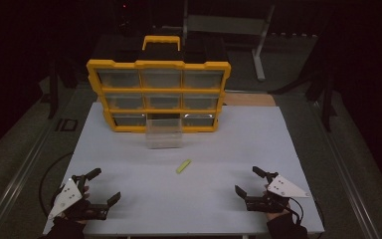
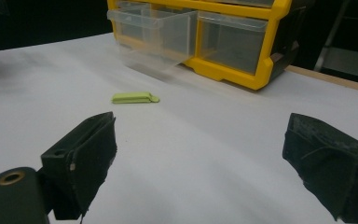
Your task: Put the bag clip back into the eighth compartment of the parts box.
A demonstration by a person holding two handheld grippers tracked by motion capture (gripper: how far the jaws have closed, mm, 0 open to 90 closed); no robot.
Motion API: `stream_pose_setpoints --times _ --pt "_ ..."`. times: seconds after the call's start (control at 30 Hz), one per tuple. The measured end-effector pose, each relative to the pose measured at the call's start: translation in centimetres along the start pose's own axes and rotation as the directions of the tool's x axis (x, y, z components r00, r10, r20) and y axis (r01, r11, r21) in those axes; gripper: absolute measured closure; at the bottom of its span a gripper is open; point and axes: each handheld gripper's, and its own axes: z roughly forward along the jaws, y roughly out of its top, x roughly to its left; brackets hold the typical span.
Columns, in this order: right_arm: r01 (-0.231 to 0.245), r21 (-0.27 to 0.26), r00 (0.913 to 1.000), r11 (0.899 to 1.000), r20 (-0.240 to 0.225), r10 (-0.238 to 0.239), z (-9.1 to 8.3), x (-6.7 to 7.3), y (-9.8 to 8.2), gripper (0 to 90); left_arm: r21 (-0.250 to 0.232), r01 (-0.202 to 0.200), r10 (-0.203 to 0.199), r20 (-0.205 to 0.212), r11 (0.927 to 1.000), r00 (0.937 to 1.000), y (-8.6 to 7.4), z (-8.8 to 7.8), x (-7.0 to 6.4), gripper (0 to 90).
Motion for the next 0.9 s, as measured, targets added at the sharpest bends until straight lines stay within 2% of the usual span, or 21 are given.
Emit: stream_pose_setpoints --times 0.53,0.9 --pt "0.003 0.01 1.0 1.0 0.007 -0.003 0.21 -0.05 0.0 9.8 0.009 -0.01 0.01 -0.002 0.9999 1.0 0.0 0.06 -0.14 0.3" --pt "-0.002 0.007 0.9999 1.0 0.01 0.002 -0.03 -0.02 0.02 9.8 0.023 -0.013 0.013 0.02 0.9996 0.9997 0.12 0.32 -0.24 0.3"
